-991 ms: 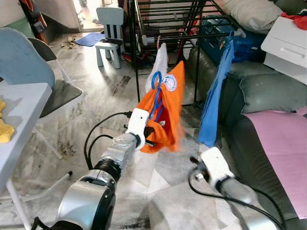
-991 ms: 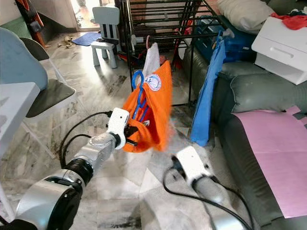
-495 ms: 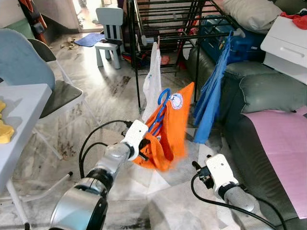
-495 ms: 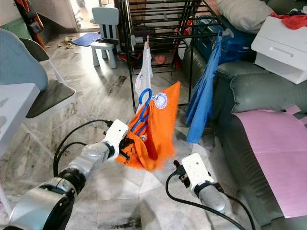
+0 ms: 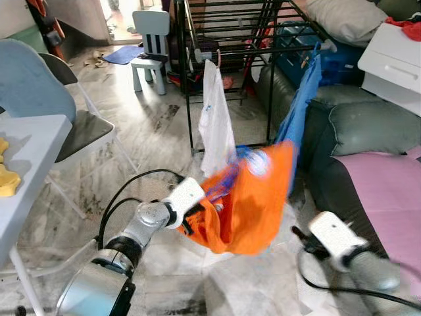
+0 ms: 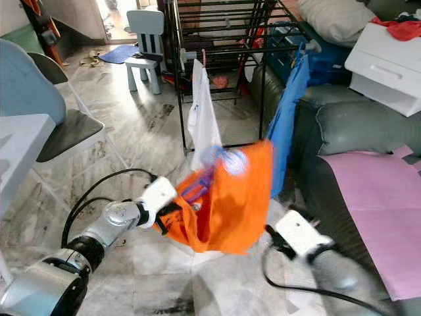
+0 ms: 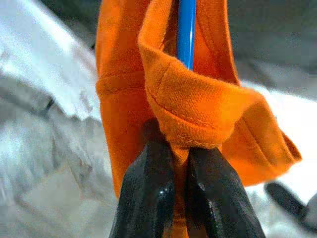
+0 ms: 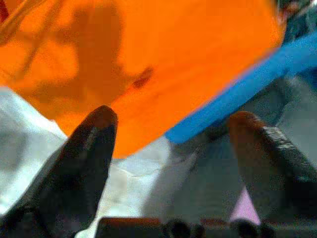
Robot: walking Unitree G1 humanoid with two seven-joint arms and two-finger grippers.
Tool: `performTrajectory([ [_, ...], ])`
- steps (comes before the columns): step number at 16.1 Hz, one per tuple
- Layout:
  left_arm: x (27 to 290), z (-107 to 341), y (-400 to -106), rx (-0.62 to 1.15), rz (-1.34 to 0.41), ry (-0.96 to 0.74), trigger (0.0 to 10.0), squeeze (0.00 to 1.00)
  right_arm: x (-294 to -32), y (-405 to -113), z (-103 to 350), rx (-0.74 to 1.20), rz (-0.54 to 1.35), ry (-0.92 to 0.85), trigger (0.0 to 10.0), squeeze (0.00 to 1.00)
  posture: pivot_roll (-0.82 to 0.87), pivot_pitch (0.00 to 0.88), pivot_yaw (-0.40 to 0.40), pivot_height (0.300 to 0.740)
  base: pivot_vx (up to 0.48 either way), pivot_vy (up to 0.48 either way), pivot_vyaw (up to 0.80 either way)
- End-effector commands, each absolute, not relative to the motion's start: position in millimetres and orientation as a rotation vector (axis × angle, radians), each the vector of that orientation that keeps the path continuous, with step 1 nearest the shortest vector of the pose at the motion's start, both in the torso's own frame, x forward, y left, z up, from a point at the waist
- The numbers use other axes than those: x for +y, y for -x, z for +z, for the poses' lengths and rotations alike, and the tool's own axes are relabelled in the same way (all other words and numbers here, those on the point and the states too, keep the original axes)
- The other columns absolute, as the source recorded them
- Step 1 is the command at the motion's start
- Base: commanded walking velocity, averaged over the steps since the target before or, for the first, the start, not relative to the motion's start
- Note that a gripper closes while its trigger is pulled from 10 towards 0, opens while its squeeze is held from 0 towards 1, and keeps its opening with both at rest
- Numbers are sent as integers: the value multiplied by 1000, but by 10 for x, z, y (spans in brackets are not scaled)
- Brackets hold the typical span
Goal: Hang hanger
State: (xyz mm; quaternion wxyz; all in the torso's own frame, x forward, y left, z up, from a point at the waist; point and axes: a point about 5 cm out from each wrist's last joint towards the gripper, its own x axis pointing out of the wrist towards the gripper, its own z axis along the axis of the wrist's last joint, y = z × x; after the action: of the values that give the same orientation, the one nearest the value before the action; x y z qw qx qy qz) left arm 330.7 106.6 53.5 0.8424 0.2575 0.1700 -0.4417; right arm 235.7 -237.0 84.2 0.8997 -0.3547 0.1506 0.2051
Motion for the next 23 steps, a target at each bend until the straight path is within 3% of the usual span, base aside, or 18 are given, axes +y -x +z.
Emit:
performTrajectory([
  [1, 1011, 704, -3385, 282, -992, -609, 0, 0, -2369, -2346, 916, 290, 455, 757, 10000, 1000, -17, 0, 11, 740, 0, 0, 0],
  [6, 847, 736, -3254, 175, -1250, -744, 0, 0, -2437, -2267, 1176, 265, 552, 780, 10000, 973, -41, 0, 30, 740, 0, 0, 0],
  [8, 802, 757, -3215, 123, -1314, -786, 0, 0, -2409, -2251, 1183, 266, 592, 766, 10000, 651, -35, 0, 28, 740, 0, 0, 0],
  [9, 771, 789, -3201, 81, -1338, -782, 0, 0, -2382, -2249, 1181, 274, 628, 746, 10000, 220, -31, 0, 26, 740, 0, 0, 0],
  [10, 760, 808, -3190, 52, -1357, -795, 0, 0, -2373, -2243, 1176, 287, 656, 754, 10000, 27, -27, 0, 23, 740, 0, 0, 0],
  [13, 762, 842, -3160, -3, -1399, -807, 0, 0, -2393, -2191, 1135, 392, 807, 735, 9882, 0, -26, 0, 22, 740, 0, 0, 0],
  [14, 761, 842, -3155, -7, -1406, -808, 0, 0, -2435, -2183, 1129, 419, 822, 741, 3529, 0, -25, 0, 22, 740, 0, 0, 0],
  [16, 755, 840, -3135, -23, -1423, -814, 0, 0, -2516, -2179, 1141, 462, 848, 759, 0, 0, -25, 0, 22, 740, 0, 0, 0],
  [23, 772, 781, -3091, -9, -1450, -833, 0, 0, -2531, -2206, 1204, 471, 888, 741, 0, 0, -25, 0, 22, 740, 0, 0, 0],
])
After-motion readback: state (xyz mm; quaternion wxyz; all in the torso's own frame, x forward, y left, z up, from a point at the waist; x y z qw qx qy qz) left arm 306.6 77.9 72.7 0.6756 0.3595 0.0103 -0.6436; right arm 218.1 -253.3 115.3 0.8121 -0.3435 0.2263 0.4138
